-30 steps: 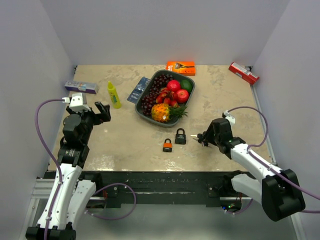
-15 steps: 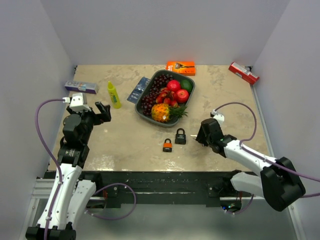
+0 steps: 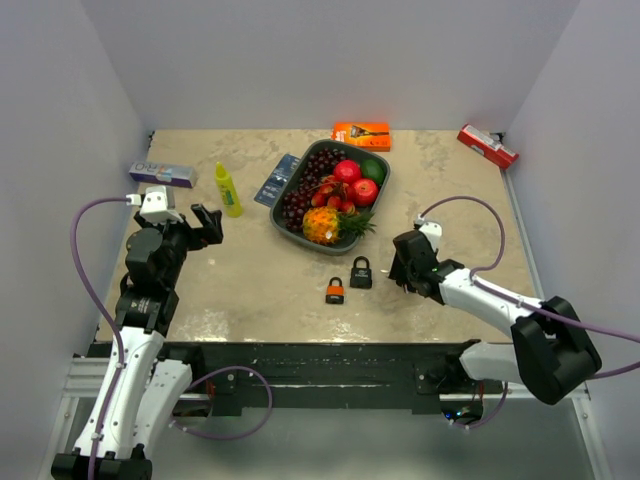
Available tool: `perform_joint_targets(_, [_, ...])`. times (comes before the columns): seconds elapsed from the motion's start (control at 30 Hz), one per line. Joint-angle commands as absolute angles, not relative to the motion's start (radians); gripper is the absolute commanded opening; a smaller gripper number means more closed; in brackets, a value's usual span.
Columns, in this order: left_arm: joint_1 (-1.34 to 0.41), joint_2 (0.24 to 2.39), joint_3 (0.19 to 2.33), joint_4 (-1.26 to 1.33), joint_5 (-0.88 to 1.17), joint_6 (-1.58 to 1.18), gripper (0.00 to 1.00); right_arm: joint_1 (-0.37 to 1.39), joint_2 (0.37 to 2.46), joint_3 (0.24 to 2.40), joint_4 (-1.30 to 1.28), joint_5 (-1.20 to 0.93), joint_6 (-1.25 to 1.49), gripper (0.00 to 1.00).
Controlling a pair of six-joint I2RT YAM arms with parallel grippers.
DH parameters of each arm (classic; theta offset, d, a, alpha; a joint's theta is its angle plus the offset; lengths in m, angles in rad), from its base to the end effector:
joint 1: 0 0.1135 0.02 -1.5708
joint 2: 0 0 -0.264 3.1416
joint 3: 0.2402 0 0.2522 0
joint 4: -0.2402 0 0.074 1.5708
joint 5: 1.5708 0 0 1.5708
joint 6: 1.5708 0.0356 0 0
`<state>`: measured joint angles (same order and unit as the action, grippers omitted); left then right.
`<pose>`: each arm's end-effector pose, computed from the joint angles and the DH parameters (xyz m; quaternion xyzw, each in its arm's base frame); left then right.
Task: Unlock with the key
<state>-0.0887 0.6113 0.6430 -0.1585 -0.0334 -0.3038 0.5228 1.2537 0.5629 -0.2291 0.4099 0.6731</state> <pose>0.1549 -0.0126 0.3189 -0.0915 0.7449 -0.1166 0.6506 0.2058 0.1022 0.1697 0.1345 0.9202 0.0168 0.3673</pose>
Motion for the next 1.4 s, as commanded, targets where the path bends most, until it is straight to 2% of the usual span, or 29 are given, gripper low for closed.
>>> perform_joint_targets(0.0, [-0.097, 0.611, 0.643, -0.123, -0.026, -0.296, 0.99, 0.525, 1.25, 0.594, -0.242, 0.436, 0.686, 0.52])
perform_joint_targets(0.2, [-0.097, 0.612, 0.643, -0.124, -0.025, -0.296, 0.99, 0.526, 1.319, 0.62, -0.222, 0.428, 0.661, 0.5])
perform_joint_targets(0.5, [-0.097, 0.612, 0.643, -0.123, -0.021, -0.296, 0.99, 0.525, 1.37, 0.652, -0.247, 0.428, 0.643, 0.42])
perform_joint_targets(0.73, [-0.097, 0.612, 0.644, -0.121, -0.017, -0.296, 0.99, 0.526, 1.393, 0.669, -0.253, 0.425, 0.637, 0.25])
perform_joint_targets(0.93, [-0.097, 0.618, 0.641, -0.118, -0.005, -0.293, 0.99, 0.525, 1.362, 0.689, -0.239, 0.431, 0.618, 0.15])
perform_joint_targets(1.37, [-0.095, 0.657, 0.64, -0.107, 0.054, -0.291, 0.99, 0.525, 1.128, 0.723, -0.219, 0.517, 0.471, 0.12])
